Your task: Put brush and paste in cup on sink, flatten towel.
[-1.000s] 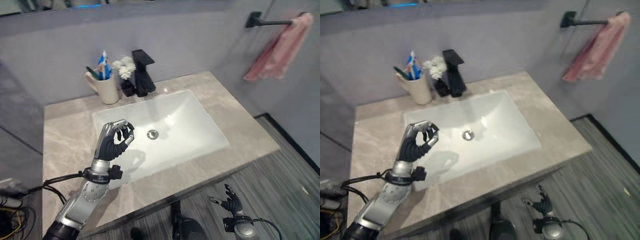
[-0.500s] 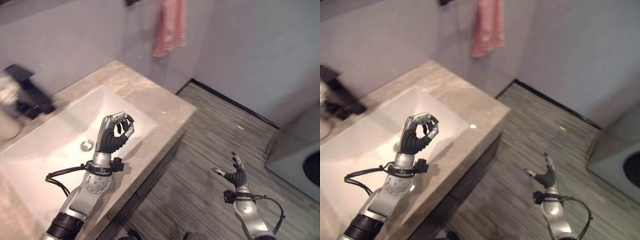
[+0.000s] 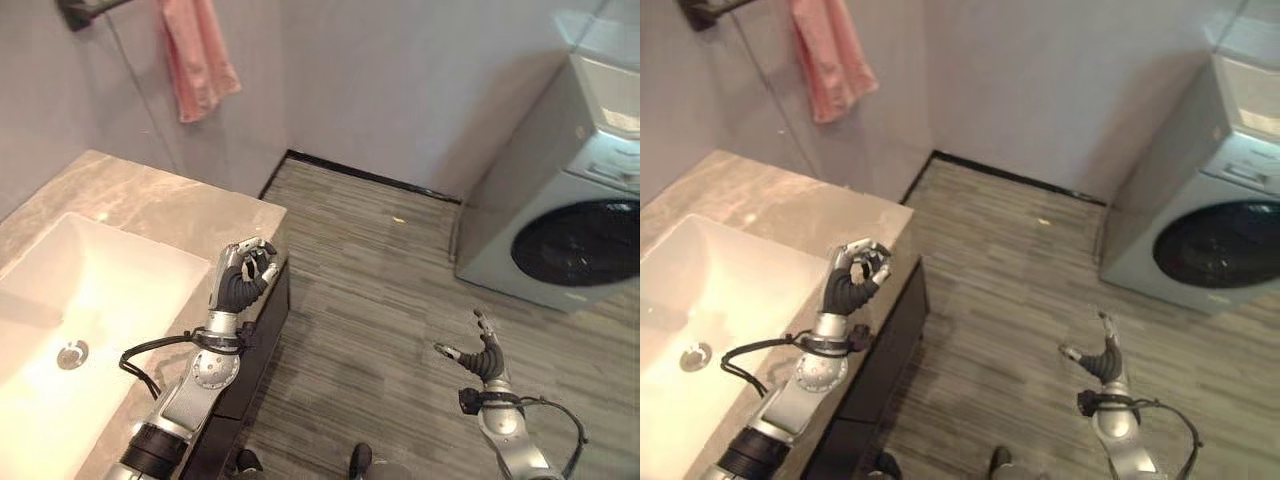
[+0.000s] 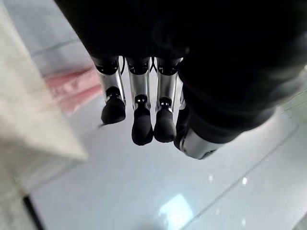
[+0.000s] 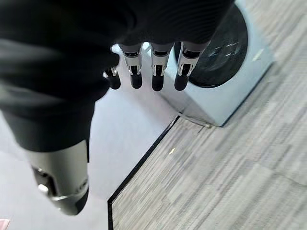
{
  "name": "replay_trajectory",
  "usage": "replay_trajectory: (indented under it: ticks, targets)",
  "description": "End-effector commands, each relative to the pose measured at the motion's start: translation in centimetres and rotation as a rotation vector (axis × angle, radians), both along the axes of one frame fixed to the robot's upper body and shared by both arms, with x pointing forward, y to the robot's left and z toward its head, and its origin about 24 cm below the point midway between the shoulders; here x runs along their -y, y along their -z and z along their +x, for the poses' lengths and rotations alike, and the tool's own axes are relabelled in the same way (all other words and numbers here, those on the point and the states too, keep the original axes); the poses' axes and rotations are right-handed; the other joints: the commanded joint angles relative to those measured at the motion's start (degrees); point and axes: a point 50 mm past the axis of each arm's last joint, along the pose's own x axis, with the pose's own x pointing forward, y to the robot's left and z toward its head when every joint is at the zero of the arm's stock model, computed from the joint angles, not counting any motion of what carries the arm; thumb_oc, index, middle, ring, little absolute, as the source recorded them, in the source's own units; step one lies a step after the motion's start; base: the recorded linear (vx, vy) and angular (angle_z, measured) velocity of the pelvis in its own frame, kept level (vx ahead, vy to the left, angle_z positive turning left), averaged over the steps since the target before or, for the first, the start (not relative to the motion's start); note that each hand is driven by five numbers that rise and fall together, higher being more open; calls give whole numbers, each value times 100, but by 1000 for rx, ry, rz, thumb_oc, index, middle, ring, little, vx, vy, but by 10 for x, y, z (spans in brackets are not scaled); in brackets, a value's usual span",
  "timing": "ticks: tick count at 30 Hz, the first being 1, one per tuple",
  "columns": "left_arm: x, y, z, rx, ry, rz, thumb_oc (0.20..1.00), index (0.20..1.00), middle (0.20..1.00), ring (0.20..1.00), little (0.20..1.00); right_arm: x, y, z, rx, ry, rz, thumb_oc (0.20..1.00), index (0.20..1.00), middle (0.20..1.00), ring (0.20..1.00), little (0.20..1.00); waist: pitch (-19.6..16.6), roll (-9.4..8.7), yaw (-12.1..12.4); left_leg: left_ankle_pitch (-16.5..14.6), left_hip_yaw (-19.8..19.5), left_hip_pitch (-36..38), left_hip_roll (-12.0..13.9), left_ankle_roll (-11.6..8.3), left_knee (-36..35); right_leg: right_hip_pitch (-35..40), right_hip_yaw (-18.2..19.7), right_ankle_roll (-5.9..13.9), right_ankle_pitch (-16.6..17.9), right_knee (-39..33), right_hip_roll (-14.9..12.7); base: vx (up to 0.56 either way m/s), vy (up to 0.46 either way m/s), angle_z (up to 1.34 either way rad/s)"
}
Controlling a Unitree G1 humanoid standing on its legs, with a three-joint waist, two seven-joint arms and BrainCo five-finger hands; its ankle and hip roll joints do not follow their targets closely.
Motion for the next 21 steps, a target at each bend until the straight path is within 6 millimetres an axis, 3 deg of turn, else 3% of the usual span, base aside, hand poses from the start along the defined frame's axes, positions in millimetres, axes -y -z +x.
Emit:
replay_trajectory:
  ticks: [1, 6, 14, 17, 20, 21]
  targets:
    - [2, -14, 1, 85, 7, -7, 200, 200, 200, 200, 200, -3, -29, 30, 134, -84, -38, 1000, 1000, 1000, 1000, 1000, 204, 120, 191, -406, -1262, -588, -851, -138, 186, 33, 291, 268, -418, 355, 398, 36, -39, -99]
    - [4, -1, 2, 9, 44, 35, 200, 200, 200, 200, 200, -5, -27, 34, 129, -82, -27, 1000, 1000, 1000, 1000, 1000, 158, 200, 184, -416, -1360, -683, -1160, 8, 193, -39, 552, 257, -414, 405, 467, 52, 37, -101]
    - [8, 24, 3, -120, 77, 57, 200, 200, 200, 200, 200, -9, -14, 27, 79, -48, 35, 1000, 1000, 1000, 1000, 1000, 72, 287, -6, -490, -1090, -207, -1205, 282, -226, -299, 957, 369, -584, 988, 440, 86, 130, -35]
    - [6, 30, -1, -163, 93, 81, 200, 200, 200, 200, 200, -14, -1, 27, 4, -66, 79, 1000, 1000, 1000, 1000, 1000, 173, 274, 97, -486, -828, -23, -1151, 397, -438, -747, 721, 644, -454, 1832, 311, 57, 119, -42]
    - [1, 43, -8, -244, 88, 53, 200, 200, 200, 200, 200, -18, 9, 24, -51, -78, 99, 1000, 1000, 1000, 1000, 1000, 224, 203, 192, -525, -628, 168, -1122, 413, -569, -868, 92, 759, -113, 1949, -21, 59, 28, -89]
    - [-2, 48, -9, -274, 72, 21, 357, 357, 357, 357, 357, -20, 13, 22, -73, -83, 119, 1000, 1000, 1000, 1000, 1000, 222, 181, 208, -547, -566, 223, -1101, 405, -599, -877, -50, 739, -69, 1833, -92, 67, -49, -66]
